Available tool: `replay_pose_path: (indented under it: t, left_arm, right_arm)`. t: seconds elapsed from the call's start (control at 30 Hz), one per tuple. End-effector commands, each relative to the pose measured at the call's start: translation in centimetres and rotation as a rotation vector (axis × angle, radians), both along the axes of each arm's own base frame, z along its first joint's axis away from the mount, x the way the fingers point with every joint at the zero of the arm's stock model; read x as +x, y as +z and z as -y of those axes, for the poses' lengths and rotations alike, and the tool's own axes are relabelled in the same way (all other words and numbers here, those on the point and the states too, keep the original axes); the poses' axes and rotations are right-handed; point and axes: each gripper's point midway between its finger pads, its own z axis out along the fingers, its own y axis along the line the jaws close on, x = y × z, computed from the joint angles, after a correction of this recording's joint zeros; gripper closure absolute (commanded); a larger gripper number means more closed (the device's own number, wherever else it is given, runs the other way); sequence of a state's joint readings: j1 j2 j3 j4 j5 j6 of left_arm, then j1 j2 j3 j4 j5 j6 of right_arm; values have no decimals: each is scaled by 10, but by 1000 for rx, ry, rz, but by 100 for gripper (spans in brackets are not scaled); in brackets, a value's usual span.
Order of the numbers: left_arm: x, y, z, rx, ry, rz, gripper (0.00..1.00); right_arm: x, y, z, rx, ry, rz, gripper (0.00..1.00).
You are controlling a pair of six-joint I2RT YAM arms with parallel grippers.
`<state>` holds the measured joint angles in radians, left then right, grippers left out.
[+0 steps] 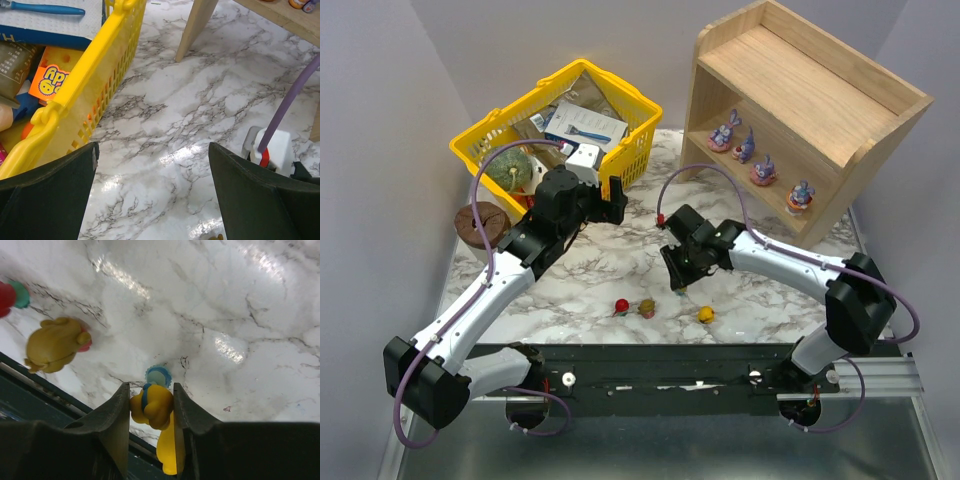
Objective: Place and organize the plastic toys onto the shelf
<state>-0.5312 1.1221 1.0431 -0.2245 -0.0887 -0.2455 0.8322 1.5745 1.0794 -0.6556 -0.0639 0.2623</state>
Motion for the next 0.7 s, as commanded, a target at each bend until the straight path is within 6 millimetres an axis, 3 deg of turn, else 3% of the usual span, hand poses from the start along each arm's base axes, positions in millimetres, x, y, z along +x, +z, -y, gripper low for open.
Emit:
replay_pose_path:
  t: [0.0,0.03,0.1,0.13,0.2,0.27,0.37,0.5,0.67]
  left_arm:
    - [-5,9,8,-14,-73,24,1]
    - [-6,8,10,-14,-84,24,1]
    - [-9,10,15,-21,-120,29,1]
    - [-10,12,16,-21,-131,32,1]
    - [-14,17,20,-23,-168,52,1]
    - [-20,24,29,-36,-235,78,1]
    - [-32,34,41,-52,-337,115,1]
    - [-46,45,54,-80,-448,155,1]
    - [-65,73,74,-139,-622,245,1]
  right_arm:
    - [4,48,5,-19,-63,26,99]
    - [13,66,2,-6,-76,67,99]
    - [13,85,10,-34,-92,71,99]
    - [21,110,4,-3,-97,107,99]
    - [19,125,17,-44,-115,84,99]
    - [23,154,21,-38,-136,101,99]
    - [26,176,32,-40,-172,112,99]
    - [37,221,45,-4,-221,189,99]
    - [44,253,68,17,-287,254,99]
